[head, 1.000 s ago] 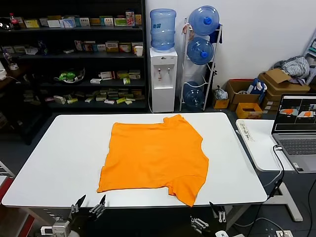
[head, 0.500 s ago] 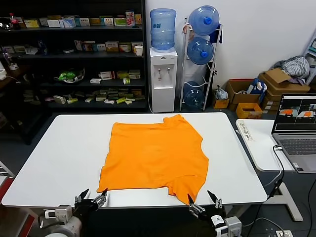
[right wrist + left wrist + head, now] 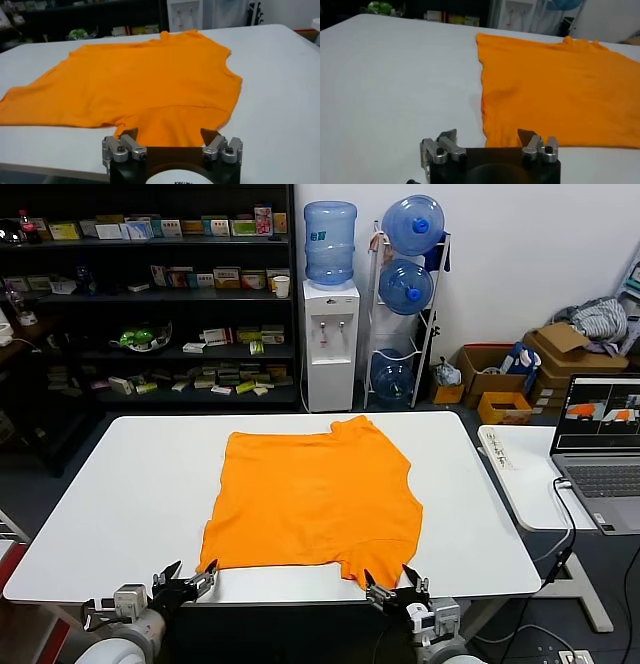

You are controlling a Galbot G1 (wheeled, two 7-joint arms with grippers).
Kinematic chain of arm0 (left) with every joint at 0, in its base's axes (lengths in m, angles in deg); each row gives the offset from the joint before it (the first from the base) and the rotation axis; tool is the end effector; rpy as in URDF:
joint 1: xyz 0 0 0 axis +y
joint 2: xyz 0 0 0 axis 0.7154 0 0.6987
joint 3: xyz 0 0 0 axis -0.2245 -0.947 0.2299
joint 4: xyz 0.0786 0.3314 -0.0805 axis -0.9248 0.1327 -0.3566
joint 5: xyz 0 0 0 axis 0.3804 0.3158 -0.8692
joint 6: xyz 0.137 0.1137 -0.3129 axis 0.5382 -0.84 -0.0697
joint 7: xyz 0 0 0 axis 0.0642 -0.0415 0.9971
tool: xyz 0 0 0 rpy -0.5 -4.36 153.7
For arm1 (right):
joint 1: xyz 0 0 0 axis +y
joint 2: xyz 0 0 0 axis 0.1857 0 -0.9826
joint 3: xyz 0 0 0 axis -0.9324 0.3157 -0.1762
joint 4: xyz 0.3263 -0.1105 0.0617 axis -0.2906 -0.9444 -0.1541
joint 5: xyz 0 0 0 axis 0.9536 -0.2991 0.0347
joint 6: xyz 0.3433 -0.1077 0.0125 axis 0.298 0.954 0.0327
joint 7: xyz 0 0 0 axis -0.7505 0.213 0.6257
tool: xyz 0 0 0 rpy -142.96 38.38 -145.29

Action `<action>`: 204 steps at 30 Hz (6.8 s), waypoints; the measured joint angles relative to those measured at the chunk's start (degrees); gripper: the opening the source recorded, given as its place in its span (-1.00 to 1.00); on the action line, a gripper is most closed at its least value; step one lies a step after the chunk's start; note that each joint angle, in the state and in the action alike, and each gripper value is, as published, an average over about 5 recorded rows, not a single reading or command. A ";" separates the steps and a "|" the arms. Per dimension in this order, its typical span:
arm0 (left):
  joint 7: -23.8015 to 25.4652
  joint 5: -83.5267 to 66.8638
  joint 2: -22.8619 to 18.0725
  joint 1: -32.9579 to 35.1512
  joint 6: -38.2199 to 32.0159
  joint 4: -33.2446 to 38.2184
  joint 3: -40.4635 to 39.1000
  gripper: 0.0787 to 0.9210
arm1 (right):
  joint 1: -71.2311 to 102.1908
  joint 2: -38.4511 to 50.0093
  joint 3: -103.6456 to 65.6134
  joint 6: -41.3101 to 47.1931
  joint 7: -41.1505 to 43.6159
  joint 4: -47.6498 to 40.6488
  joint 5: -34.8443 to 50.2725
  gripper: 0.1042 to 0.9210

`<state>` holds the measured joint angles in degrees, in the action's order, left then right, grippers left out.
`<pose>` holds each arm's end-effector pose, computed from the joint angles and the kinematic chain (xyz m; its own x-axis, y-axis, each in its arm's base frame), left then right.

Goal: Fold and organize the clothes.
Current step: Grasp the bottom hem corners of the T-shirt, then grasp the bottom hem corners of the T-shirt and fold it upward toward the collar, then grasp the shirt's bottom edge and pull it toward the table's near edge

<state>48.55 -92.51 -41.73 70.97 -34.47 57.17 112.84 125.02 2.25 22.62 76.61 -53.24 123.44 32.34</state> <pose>0.2122 0.0998 -0.3243 -0.8246 0.0810 0.5599 0.0185 0.9930 -0.1164 0.1942 0.0198 -0.3268 -0.7995 -0.2227 0.5578 -0.1857 0.9749 0.1230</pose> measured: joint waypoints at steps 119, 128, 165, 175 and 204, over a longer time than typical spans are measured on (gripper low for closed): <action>-1.52 0.00 -1.31 -13.76 -7.31 -9.47 -5.72 0.53 | -16.48 7.43 -0.50 -10.42 -1.23 -10.59 6.86 0.65; -1.76 -3.56 0.22 -12.02 -5.86 -7.95 -5.73 0.77 | -13.12 9.44 -4.33 -5.30 0.03 -8.81 11.40 0.76; -2.18 -9.26 0.94 -15.42 -2.96 -11.33 -7.61 -0.06 | -16.16 8.91 -3.62 0.94 0.45 -12.44 17.25 -0.01; -1.72 -9.31 0.59 -15.55 -3.06 -11.49 -7.88 -0.76 | -15.32 9.41 -4.15 0.41 -0.28 -12.23 17.36 -0.73; -6.88 -13.84 6.97 -2.61 -2.78 1.79 -3.72 -0.97 | 1.15 14.58 -10.45 2.00 -5.91 2.59 21.26 -0.95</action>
<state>41.67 -106.35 -34.76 68.36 -37.25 58.96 109.12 126.17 16.83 12.18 78.61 -59.15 126.03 53.60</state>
